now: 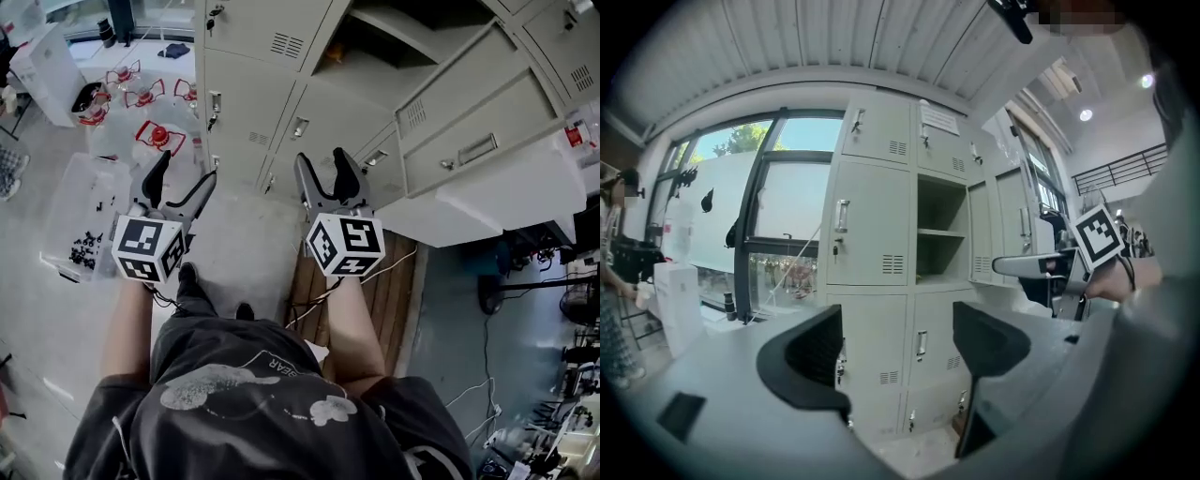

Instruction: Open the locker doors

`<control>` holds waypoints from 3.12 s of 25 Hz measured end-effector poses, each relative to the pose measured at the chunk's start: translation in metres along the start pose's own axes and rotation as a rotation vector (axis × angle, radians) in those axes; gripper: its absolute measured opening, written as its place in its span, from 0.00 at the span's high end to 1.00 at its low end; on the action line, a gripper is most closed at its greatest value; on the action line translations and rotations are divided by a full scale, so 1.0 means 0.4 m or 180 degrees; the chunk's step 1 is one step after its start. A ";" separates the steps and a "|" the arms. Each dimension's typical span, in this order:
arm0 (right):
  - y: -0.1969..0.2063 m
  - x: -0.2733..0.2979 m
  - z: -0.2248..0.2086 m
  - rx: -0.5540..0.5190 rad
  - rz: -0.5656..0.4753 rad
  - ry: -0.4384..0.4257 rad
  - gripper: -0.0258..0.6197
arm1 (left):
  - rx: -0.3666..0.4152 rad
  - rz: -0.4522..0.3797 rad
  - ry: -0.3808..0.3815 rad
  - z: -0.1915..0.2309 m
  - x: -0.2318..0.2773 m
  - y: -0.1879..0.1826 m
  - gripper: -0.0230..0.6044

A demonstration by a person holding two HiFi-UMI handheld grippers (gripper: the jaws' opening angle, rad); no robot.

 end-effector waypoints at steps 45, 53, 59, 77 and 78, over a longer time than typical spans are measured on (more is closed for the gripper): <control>0.859 0.859 0.321 -0.0084 0.0934 0.0135 0.53 | -0.0214 0.0693 -0.0367 0.738 0.138 0.629 0.95; 0.907 0.925 0.301 -0.0074 0.0906 0.0294 0.53 | -0.0298 0.0791 -0.0406 0.750 0.147 0.669 0.95; 0.916 0.952 0.298 -0.0118 0.0889 0.0341 0.53 | -0.0350 0.0857 -0.0273 0.722 0.157 0.685 0.95; 0.909 0.958 0.275 0.0270 0.0911 0.0688 0.72 | -0.0423 0.0909 0.0024 0.669 0.209 0.705 0.95; 0.907 0.954 0.275 0.0306 0.0914 0.0707 0.74 | -0.0421 0.0907 0.0036 0.668 0.209 0.703 0.95</control>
Point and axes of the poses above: the fingertips, and each gripper's own axes: x forward along the fingers, z to its left, y out of its underside, the point moved 10 cm from there along -x, backward along the fingers, and after that the axes turned 10 degrees about -z, right-handed, at the moved point
